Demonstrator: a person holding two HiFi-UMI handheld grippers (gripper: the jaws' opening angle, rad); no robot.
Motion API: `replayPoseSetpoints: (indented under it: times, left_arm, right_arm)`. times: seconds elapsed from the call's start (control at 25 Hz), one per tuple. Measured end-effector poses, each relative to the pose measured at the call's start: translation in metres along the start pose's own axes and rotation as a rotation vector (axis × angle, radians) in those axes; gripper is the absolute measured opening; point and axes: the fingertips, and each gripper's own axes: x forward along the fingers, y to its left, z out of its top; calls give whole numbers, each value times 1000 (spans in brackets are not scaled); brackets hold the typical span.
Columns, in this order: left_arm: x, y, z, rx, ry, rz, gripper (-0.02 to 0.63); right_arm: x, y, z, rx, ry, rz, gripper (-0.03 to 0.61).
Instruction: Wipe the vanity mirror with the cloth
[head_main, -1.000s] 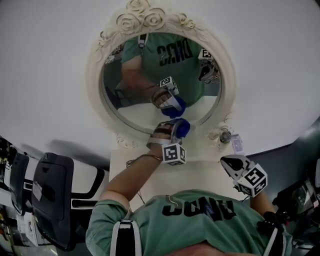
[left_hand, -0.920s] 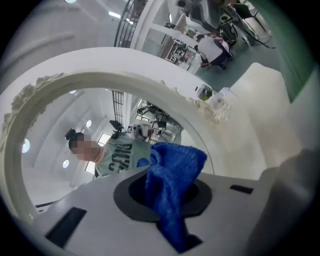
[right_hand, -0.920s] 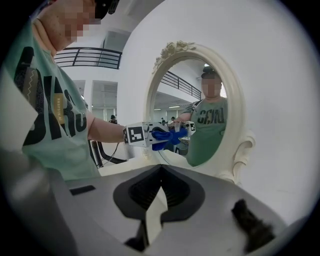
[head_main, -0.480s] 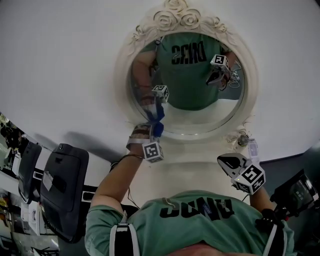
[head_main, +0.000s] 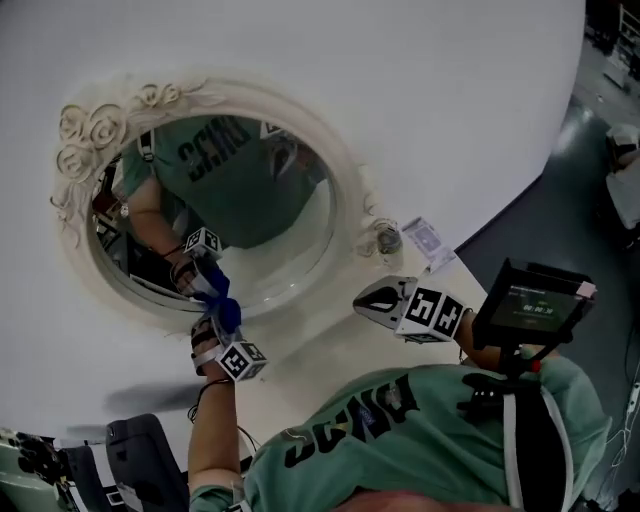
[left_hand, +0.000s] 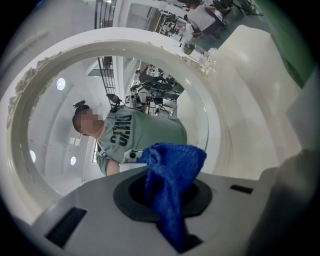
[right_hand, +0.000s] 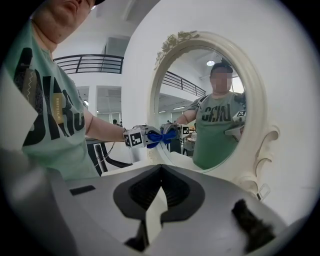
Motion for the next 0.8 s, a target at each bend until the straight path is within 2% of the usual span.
replayPoseSetpoints:
  times: [0.16,0.4,0.56,0.68,0.8]
  left_arm:
    - [10,-14,56,18,-74,-18,51]
    - [18,-32,185,25,-239,-59,51]
    - [31,-38,247,25,-314,-71,51]
    - [38,-41,282,1,-340,-94,51]
    - [31,-36,306,-52,-310,-102,51]
  right_arm:
    - [-10,-12,-7,11,-19,-13,12]
    - [-54,-30,-29,53,-14,-81,11]
    - [-81,-44,-44,84,-1,-132,11]
    - [-105,-52,-51,99,5,-170,11]
    - [-139,-56,-54,77,1,-184,11]
